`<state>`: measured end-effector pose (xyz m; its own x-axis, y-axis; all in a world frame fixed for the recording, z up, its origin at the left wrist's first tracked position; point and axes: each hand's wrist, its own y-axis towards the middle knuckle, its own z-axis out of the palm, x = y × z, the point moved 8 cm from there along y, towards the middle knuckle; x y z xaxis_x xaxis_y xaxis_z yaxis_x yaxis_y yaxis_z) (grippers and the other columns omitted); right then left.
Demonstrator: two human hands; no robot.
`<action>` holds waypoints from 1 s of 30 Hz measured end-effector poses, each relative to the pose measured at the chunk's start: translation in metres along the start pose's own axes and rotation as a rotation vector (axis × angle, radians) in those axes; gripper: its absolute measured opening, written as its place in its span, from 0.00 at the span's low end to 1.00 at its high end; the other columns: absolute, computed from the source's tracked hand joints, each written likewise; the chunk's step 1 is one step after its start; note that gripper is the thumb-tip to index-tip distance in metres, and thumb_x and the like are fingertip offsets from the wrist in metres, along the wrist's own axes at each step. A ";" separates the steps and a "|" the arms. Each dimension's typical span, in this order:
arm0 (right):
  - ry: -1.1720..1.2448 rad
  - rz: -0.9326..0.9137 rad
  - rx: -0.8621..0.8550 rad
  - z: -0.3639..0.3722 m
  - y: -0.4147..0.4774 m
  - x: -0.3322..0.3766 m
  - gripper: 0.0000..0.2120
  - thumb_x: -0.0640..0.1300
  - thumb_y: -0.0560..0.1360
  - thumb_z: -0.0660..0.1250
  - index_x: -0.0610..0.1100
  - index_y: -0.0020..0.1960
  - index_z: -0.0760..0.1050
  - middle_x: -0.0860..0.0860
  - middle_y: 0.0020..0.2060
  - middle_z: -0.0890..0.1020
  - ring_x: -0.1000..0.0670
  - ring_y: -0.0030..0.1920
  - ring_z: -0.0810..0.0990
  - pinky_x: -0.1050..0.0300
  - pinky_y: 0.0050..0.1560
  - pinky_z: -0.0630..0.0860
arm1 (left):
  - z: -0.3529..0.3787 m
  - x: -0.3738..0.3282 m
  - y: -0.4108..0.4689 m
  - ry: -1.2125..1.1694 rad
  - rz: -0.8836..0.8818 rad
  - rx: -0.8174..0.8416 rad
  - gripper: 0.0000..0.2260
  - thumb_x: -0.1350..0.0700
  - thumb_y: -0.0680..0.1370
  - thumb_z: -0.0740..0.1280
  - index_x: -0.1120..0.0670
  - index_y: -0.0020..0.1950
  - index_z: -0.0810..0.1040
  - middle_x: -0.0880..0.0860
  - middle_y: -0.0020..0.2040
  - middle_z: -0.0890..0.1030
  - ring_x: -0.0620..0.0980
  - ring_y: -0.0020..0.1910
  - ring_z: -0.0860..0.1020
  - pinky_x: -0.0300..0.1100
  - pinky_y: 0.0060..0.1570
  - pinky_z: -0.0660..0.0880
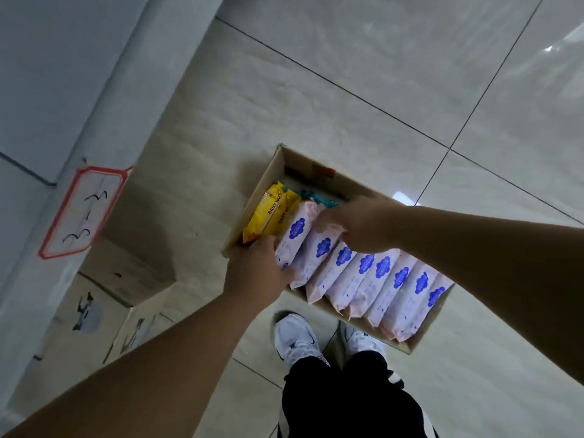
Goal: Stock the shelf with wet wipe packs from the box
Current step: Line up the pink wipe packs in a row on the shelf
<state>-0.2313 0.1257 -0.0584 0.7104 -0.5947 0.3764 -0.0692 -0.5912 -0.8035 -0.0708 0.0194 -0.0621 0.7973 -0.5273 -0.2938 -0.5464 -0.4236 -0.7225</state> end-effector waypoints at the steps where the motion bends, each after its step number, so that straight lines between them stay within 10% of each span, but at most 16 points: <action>1: 0.003 -0.014 -0.008 -0.002 0.002 0.002 0.32 0.39 0.75 0.60 0.73 0.67 0.64 0.51 0.66 0.75 0.46 0.59 0.77 0.52 0.56 0.78 | 0.000 0.001 0.002 0.040 0.003 -0.022 0.22 0.37 0.65 0.70 0.46 0.55 0.73 0.48 0.51 0.82 0.56 0.50 0.80 0.51 0.47 0.80; 10: -0.051 -0.053 -0.156 -0.007 0.027 0.017 0.21 0.47 0.77 0.63 0.61 0.68 0.70 0.49 0.57 0.77 0.44 0.59 0.77 0.48 0.57 0.77 | -0.024 0.025 0.034 0.056 -0.022 -0.075 0.14 0.47 0.77 0.68 0.52 0.59 0.73 0.54 0.57 0.82 0.57 0.53 0.81 0.49 0.50 0.80; 15: -0.306 -0.076 -0.212 0.001 0.037 0.018 0.12 0.55 0.78 0.65 0.56 0.60 0.76 0.50 0.58 0.73 0.45 0.60 0.69 0.51 0.54 0.70 | -0.023 0.030 0.036 0.011 0.042 -0.137 0.11 0.51 0.79 0.69 0.52 0.40 0.72 0.56 0.46 0.83 0.57 0.44 0.80 0.42 0.36 0.72; 24: 0.151 -0.276 -0.329 -0.029 -0.021 0.015 0.12 0.48 0.75 0.74 0.49 0.57 0.83 0.52 0.62 0.77 0.51 0.67 0.71 0.61 0.68 0.66 | -0.056 0.021 0.012 -0.116 0.106 -0.129 0.11 0.49 0.82 0.65 0.54 0.43 0.73 0.47 0.45 0.81 0.46 0.41 0.79 0.35 0.34 0.72; 30: 0.582 -0.102 -0.262 -0.076 -0.107 0.009 0.12 0.47 0.78 0.71 0.40 0.44 0.74 0.45 0.37 0.78 0.54 0.38 0.74 0.57 0.45 0.72 | -0.127 -0.024 -0.039 -0.187 0.168 -0.162 0.15 0.51 0.81 0.67 0.51 0.36 0.69 0.48 0.36 0.79 0.45 0.35 0.77 0.43 0.35 0.74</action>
<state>-0.2702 0.1424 0.0663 0.2317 -0.6833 0.6924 -0.2424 -0.7299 -0.6391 -0.1012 -0.0449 0.0520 0.7172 -0.4613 -0.5222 -0.6967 -0.4618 -0.5489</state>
